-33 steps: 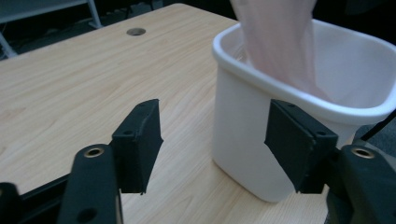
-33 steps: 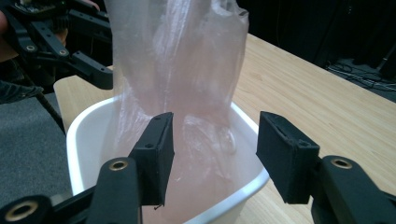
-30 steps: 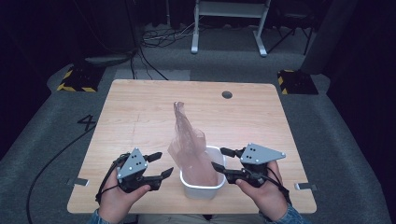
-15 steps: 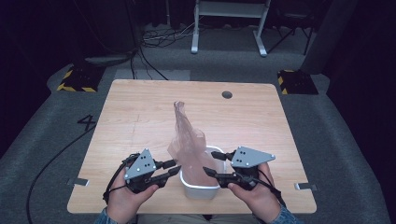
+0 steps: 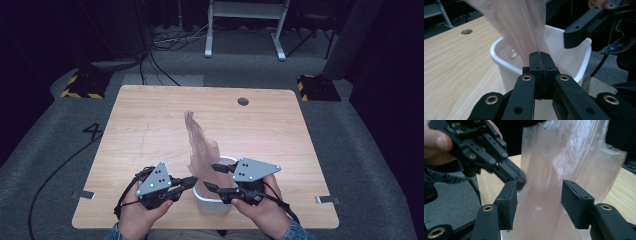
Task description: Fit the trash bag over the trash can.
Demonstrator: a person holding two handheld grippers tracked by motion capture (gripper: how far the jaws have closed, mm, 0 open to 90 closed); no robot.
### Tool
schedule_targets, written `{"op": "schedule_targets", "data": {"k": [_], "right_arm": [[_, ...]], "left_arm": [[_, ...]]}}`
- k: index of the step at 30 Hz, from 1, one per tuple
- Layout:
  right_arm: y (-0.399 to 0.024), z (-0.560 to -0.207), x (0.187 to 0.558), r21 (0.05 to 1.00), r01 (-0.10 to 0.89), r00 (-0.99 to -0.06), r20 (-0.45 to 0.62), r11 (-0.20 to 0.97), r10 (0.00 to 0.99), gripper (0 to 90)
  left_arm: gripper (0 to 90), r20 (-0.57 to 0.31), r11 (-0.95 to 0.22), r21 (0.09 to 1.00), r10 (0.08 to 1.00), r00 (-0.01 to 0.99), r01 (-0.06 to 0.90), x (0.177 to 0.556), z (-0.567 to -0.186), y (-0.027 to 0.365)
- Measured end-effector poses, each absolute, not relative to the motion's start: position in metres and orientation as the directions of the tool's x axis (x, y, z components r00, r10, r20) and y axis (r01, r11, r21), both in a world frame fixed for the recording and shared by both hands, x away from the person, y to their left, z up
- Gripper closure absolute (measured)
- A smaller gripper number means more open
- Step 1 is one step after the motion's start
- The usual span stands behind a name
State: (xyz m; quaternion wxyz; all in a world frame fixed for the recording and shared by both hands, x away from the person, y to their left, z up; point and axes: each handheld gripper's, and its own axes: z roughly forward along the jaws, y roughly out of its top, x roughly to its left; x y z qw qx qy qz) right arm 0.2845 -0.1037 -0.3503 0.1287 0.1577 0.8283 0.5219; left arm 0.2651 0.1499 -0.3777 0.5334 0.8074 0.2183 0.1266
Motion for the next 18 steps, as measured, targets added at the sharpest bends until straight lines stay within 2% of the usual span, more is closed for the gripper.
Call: {"op": "schedule_targets", "data": {"k": [4,6,10,18], "right_arm": [[-0.096,-0.350,0.287,0.905,0.138,-0.920,-0.034,0.403,0.390,53.7],[-0.093,-0.350,0.288,0.904,0.143,-0.921,-0.028,0.402,0.389,60.1],[-0.092,-0.349,0.290,0.899,0.135,-0.923,-0.039,0.416,0.383,88.0],[-0.121,-0.343,0.285,0.901,0.128,-0.890,-0.080,0.416,0.448,90.0]], "left_arm": [[89.4,-0.003,-0.366,0.908,0.479,0.878,0.203,0.264,-0.377,0.144],[89.5,0.001,-0.368,0.908,0.474,0.880,0.197,0.264,-0.377,0.142],[89.5,0.005,-0.369,0.908,0.484,0.875,0.200,0.264,-0.377,0.144],[87.2,0.005,-0.362,0.906,0.527,0.850,0.219,0.265,-0.380,0.156]]}}
